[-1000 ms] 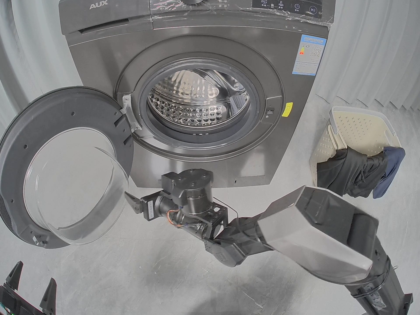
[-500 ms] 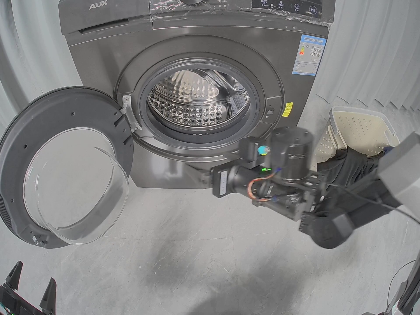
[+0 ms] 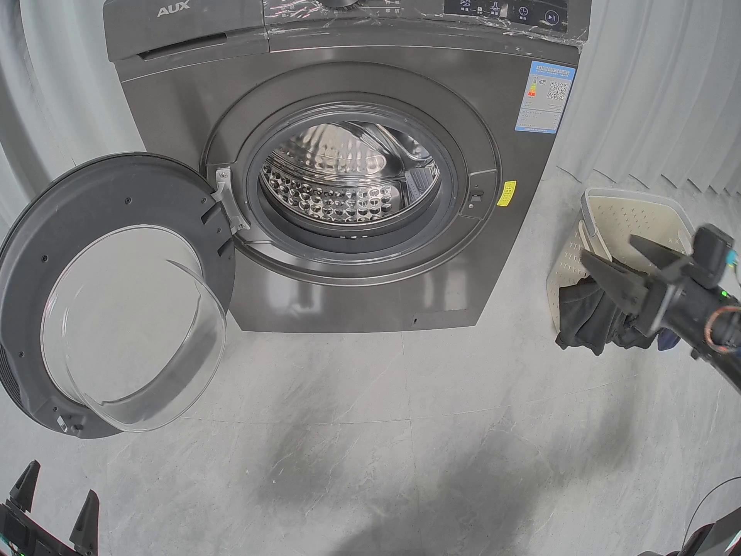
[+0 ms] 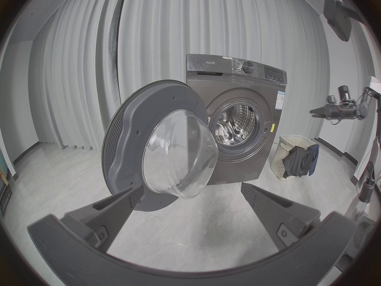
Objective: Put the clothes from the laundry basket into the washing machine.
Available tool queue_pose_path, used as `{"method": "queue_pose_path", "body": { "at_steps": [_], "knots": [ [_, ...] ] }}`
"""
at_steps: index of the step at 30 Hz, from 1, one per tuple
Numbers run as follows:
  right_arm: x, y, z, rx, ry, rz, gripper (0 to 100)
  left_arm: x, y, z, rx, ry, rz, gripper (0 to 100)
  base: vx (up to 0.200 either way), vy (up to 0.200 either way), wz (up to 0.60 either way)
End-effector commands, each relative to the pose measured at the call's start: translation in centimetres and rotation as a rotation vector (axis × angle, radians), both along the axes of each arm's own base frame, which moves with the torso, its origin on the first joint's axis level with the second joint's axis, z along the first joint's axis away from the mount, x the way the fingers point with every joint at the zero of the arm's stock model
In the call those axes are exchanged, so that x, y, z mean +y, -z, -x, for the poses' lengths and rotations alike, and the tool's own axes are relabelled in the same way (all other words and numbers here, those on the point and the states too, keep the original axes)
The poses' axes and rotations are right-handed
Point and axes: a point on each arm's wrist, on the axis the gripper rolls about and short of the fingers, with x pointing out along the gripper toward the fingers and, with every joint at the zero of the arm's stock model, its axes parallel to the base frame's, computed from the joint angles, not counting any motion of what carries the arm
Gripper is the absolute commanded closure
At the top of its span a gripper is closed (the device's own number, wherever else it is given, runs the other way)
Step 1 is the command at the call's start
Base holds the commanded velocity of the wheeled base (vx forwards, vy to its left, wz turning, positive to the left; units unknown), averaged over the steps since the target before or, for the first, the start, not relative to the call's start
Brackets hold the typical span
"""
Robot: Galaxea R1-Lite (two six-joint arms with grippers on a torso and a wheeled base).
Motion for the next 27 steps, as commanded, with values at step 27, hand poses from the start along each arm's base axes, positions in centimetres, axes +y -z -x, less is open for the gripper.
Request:
{"method": "queue_pose_path", "body": {
  "at_steps": [27],
  "knots": [
    [-8.5,11.8,19.2,-0.115,0.289,0.004,0,0.0,0.5,0.0,0.003,0.0,-0.002,0,0.0,0.0,0.0]
  ]
}}
